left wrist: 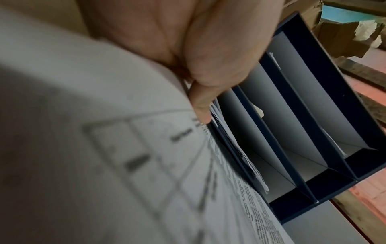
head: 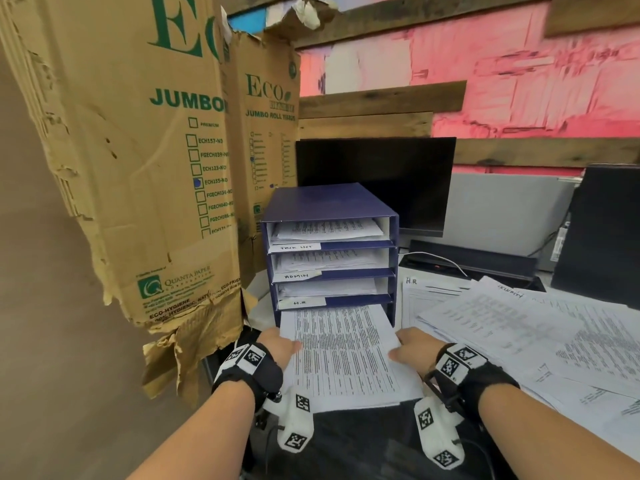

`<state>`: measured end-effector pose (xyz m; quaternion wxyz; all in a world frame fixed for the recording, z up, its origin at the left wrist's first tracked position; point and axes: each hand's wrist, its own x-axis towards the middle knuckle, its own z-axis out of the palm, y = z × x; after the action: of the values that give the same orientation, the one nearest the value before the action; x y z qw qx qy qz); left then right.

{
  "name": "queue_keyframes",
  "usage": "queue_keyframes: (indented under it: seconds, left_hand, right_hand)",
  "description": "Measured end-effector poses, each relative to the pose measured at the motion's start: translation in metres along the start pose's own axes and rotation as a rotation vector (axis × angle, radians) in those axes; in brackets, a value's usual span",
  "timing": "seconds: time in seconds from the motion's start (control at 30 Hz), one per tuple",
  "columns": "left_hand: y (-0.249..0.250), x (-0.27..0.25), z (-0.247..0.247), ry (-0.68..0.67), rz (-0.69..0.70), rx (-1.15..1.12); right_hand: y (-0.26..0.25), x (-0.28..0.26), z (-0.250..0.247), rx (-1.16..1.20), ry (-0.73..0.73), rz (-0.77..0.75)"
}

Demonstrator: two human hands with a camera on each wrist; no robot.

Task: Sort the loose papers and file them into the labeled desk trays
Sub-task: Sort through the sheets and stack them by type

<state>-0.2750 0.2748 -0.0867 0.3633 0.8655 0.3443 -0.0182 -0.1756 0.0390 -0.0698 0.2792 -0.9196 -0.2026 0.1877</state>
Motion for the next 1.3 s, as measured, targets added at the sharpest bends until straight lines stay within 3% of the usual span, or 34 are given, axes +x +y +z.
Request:
queue_keyframes:
  seconds: [0.1, 0.23, 0.37, 0.43, 0.53, 0.57, 0.6, 0.63, 0.73, 0.8, 0.9, 1.03, 1.3]
  left_hand:
    - [0.007, 0.012, -0.003, 0.116, -0.035, -0.314]
    - [0.013, 0.023, -0.004, -0.026, -0.128, -0.573]
    - [0.01, 0.028, 0.006, -0.125, -0.138, -0.56]
    - [0.011, 0.04, 0.014, -0.097, -0.078, -0.612]
    - [0.02, 0.052, 0.014, 0.026, -0.122, -0.71]
    - [0.024, 0.048, 0.009, 0.003, -0.097, -0.627]
    - [0.023, 0.046, 0.013, 0.033, 0.021, -0.361]
    - [0.027, 0.049, 0.014, 0.052, 0.069, -0.294]
    - [0.036, 0.071, 0.021, -0.003, -0.086, -0.927]
    - [0.035, 0.084, 0.027, -0.009, -0.086, -1.126]
    - [0.027, 0.091, 0.028, -0.006, -0.111, -1.095]
    - [0.017, 0.096, 0.029, 0.019, -0.094, -1.085]
    - [0.018, 0.09, 0.034, 0.125, -0.02, -0.802]
  right_hand:
    - [-0.003, 0.011, 0.001, 0.045, 0.024, 0.007]
    - [-0.005, 0.037, 0.002, 0.073, 0.069, 0.024]
    - [-0.006, 0.06, 0.0, 0.198, 0.181, 0.04]
    - [-0.008, 0.065, 0.001, 0.33, 0.212, 0.05]
    - [-0.004, 0.064, 0.002, 0.752, -0.005, 0.18]
    - [0.0, 0.064, 0.0, 0.786, -0.098, 0.206]
    - [0.005, 0.064, -0.001, 0.768, -0.164, 0.204]
    - [0.007, 0.065, -0.002, 0.761, -0.185, 0.192]
    - [0.007, 0.08, -0.001, 0.877, -0.077, 0.178]
    - [-0.002, 0.091, 0.003, 0.966, -0.007, 0.183]
    - [-0.014, 0.106, 0.017, 0.947, -0.008, 0.19]
    - [-0.014, 0.113, 0.032, 0.678, -0.01, 0.158]
    - [-0.002, 0.087, 0.013, 0.507, -0.07, 0.129]
